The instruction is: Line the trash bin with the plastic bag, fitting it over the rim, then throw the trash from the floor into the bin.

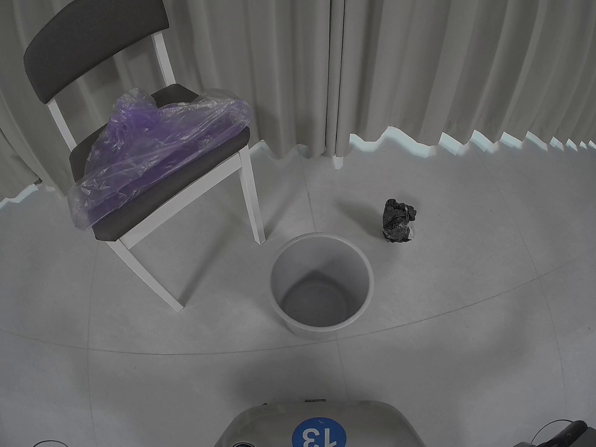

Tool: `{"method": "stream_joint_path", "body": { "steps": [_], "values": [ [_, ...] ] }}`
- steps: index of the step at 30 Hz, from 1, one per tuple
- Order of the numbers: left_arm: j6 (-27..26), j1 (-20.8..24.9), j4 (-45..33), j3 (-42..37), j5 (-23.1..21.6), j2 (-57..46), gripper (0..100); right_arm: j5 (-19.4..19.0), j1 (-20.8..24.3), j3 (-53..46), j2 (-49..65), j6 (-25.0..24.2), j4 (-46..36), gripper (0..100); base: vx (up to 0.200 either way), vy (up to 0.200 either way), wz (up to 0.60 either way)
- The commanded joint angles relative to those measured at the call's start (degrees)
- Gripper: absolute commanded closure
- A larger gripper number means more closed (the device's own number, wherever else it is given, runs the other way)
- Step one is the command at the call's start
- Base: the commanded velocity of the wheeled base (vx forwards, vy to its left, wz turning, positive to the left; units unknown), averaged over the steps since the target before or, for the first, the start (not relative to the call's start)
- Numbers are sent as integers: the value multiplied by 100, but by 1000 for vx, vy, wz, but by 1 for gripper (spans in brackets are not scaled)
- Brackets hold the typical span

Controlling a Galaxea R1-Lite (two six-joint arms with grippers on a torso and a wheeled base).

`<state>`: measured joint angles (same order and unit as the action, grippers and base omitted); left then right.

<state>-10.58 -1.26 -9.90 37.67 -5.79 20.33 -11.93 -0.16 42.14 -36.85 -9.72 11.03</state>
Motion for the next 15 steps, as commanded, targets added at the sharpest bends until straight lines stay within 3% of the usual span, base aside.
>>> {"method": "stream_joint_path", "body": {
  "steps": [1,5,9,11,15],
  "values": [
    [-243,3,-610,830,-1,1139,0,-37,-2,154,-797,-206,101,0,0,0,0],
    [-541,-15,-645,1032,34,1763,0,-28,-19,207,-1131,-329,136,0,0,0,0],
    [-937,-24,-645,1102,342,2133,0,-37,-116,207,-1333,-593,136,0,0,0,0],
    [-1122,-191,-671,1006,579,2317,0,-46,-186,215,-1342,-610,136,0,0,0,0],
    [-1359,-446,-575,962,597,2598,0,-46,-186,171,-1298,-619,101,0,0,0,0]
  ]
}}
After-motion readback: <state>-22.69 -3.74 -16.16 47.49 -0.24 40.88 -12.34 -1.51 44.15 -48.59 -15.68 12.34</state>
